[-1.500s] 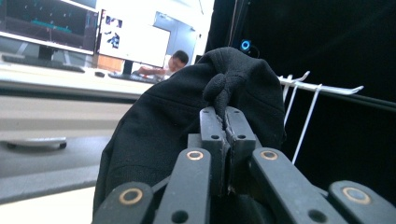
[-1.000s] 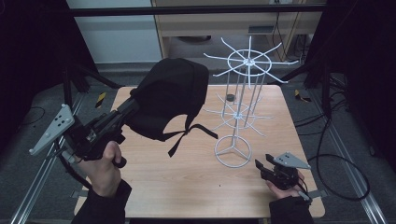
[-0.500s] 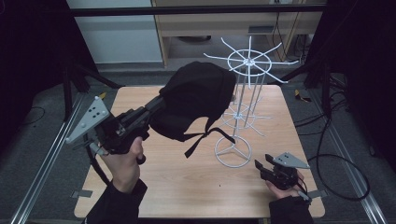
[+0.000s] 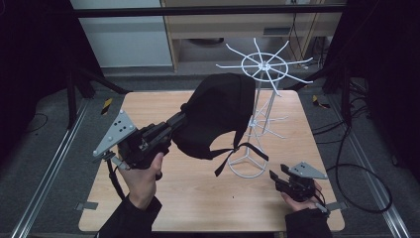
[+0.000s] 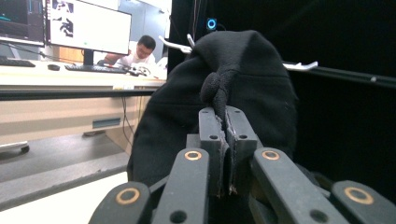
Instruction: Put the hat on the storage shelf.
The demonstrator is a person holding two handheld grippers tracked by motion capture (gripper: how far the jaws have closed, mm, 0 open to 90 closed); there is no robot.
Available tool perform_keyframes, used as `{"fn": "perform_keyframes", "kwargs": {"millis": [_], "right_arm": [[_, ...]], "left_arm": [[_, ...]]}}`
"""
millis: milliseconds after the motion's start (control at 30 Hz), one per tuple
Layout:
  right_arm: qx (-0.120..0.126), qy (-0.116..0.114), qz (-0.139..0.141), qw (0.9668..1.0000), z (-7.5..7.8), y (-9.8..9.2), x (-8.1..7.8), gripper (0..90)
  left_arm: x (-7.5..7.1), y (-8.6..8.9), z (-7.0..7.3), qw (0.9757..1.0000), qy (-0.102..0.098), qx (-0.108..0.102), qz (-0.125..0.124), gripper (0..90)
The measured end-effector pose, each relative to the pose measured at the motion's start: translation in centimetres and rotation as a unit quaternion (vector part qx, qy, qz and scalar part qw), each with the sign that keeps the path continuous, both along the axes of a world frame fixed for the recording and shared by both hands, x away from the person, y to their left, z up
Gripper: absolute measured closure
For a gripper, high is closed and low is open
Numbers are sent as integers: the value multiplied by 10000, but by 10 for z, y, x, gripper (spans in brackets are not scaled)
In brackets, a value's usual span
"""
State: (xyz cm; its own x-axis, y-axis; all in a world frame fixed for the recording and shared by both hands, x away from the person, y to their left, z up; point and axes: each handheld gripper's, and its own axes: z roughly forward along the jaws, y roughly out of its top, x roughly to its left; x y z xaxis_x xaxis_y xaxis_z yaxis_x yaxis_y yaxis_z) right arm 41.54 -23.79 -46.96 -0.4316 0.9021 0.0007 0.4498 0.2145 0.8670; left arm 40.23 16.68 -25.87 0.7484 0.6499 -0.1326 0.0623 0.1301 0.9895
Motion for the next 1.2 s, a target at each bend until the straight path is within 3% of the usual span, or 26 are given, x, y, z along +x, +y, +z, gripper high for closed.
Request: {"fn": "perform_keyframes", "kwargs": {"millis": [300, 867, 1033, 1200], "right_arm": [[-13, 0, 7, 10000, -1, 0, 0, 496], [-9, 27, 2, 10000, -1, 0, 0, 486], [1, 20, -3, 10000, 0, 0, 0, 486], [-8, 4, -15, 10000, 0, 0, 0, 485]], "left_arm": [[-7, -4, -4, 9998, -84, 176, 30, 850], [1, -30, -38, 9970, 263, 713, -156, 794], [4, -27, -43, 9967, 291, 746, -146, 745], [1, -11, -48, 9966, 269, 779, -58, 631]]}}
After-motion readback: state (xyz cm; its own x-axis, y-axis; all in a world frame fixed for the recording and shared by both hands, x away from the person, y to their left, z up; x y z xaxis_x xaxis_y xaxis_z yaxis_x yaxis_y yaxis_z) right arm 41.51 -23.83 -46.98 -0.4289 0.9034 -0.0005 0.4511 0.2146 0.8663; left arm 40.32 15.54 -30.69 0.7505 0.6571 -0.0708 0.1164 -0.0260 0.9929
